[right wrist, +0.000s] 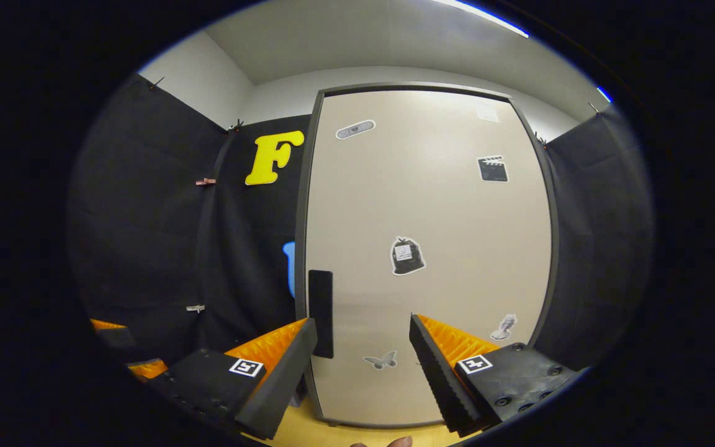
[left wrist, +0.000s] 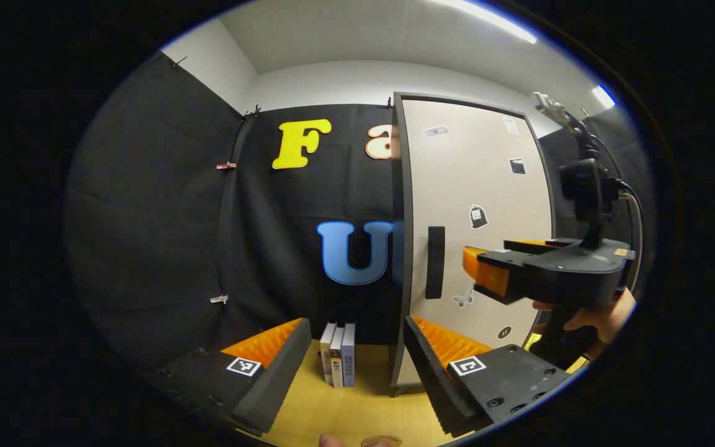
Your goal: Open the cabinet door with the right hand, grasp the bottle in the cabinet with the left hand and place it on the coaster, then close the cabinet door with the right hand.
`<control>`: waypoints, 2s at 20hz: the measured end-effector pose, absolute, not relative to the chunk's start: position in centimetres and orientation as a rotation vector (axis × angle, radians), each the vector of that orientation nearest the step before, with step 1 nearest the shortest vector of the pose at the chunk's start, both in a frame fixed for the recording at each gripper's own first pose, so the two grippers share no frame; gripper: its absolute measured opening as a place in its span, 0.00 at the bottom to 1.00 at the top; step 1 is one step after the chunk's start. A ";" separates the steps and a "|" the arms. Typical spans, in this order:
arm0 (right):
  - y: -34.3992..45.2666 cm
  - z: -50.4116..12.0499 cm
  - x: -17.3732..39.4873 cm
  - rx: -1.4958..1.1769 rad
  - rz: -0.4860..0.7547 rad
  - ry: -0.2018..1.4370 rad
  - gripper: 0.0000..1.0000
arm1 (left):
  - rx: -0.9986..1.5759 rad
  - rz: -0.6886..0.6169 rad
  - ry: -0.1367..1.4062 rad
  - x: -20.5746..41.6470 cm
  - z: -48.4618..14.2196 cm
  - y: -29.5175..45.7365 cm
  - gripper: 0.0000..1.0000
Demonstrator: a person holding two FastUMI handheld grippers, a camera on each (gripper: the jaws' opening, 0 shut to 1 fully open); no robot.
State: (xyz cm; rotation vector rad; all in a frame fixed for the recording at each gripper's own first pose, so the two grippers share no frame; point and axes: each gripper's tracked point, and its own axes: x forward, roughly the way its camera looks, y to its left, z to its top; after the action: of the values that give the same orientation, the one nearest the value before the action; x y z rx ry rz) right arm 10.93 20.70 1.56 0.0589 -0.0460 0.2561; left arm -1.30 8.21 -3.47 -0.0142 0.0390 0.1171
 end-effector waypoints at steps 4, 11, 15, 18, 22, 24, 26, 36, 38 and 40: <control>23.7 0.7 13.9 0.054 0.249 -0.033 0.97 | -0.020 0.142 0.064 -1.7 -4.5 9.4 0.95; 25.8 -1.4 18.2 0.087 0.181 0.022 0.76 | -0.038 0.178 0.079 -2.6 -5.2 11.1 0.95; 26.5 -1.6 19.1 0.097 0.178 0.026 0.43 | -0.044 0.194 0.089 -3.1 -5.8 12.0 0.95; 26.5 -1.8 18.7 0.148 0.220 0.060 0.17 | -0.050 0.204 0.089 -3.6 -5.8 12.3 0.95; 26.5 -1.2 16.5 0.141 0.291 0.084 0.22 | -0.042 0.199 0.078 -3.6 -4.9 12.3 0.95; 26.4 -0.6 14.7 0.150 0.330 0.086 0.22 | -0.041 0.190 0.070 -4.4 -4.8 11.2 0.95; 26.3 0.0 13.0 0.161 0.365 0.094 0.22 | -0.045 0.176 0.066 -4.5 -4.6 10.4 0.94; 21.2 1.2 7.0 0.184 0.414 0.095 0.22 | -0.044 0.138 0.013 -3.4 -2.3 7.5 0.95; 20.0 1.3 5.7 0.198 0.417 0.093 0.22 | -0.038 0.129 0.007 -3.0 -1.9 6.7 0.95; 18.9 1.3 5.0 0.212 0.419 0.098 0.22 | -0.019 0.124 0.000 -2.6 -1.4 5.9 0.94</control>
State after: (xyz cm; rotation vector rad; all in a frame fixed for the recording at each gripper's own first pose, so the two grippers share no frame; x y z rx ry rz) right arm 5.03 18.87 1.35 0.2117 0.0984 0.4189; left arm -2.65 5.87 -1.41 -0.0194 0.0004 0.1242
